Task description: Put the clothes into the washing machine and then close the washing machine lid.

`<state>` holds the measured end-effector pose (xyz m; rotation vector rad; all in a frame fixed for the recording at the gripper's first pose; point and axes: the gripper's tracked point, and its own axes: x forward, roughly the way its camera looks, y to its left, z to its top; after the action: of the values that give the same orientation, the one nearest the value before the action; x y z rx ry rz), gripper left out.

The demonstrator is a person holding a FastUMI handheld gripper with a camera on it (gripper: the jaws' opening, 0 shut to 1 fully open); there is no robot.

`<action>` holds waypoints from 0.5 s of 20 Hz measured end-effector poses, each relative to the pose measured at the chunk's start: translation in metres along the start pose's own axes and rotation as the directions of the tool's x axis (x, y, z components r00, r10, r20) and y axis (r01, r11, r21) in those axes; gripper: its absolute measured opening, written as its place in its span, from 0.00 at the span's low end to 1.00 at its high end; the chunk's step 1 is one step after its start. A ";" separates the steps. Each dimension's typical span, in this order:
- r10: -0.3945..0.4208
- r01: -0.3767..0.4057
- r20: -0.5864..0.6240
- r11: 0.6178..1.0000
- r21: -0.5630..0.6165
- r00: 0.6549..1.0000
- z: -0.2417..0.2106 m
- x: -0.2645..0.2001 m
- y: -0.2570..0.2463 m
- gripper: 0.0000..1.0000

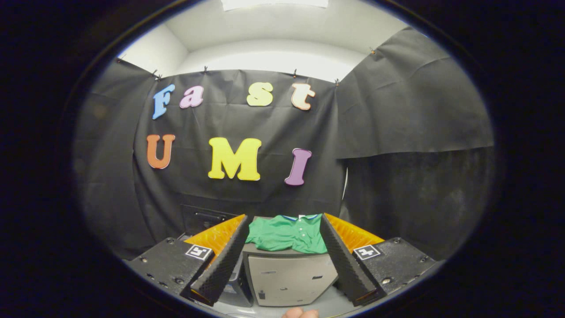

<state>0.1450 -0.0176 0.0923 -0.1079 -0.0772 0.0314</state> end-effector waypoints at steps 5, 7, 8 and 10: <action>0.005 -0.005 -0.055 1.000 -0.002 0.998 -0.005 0.101 -0.024 1.00; 0.005 -0.007 -0.100 1.000 -0.021 0.995 -0.016 0.138 -0.033 1.00; 0.012 -0.015 -0.126 1.000 -0.026 0.992 -0.023 0.156 -0.035 1.00; 0.026 -0.030 -0.178 0.999 -0.021 0.984 -0.036 0.188 -0.039 1.00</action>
<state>0.3361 -0.0532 0.0748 -0.1351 0.1028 0.0489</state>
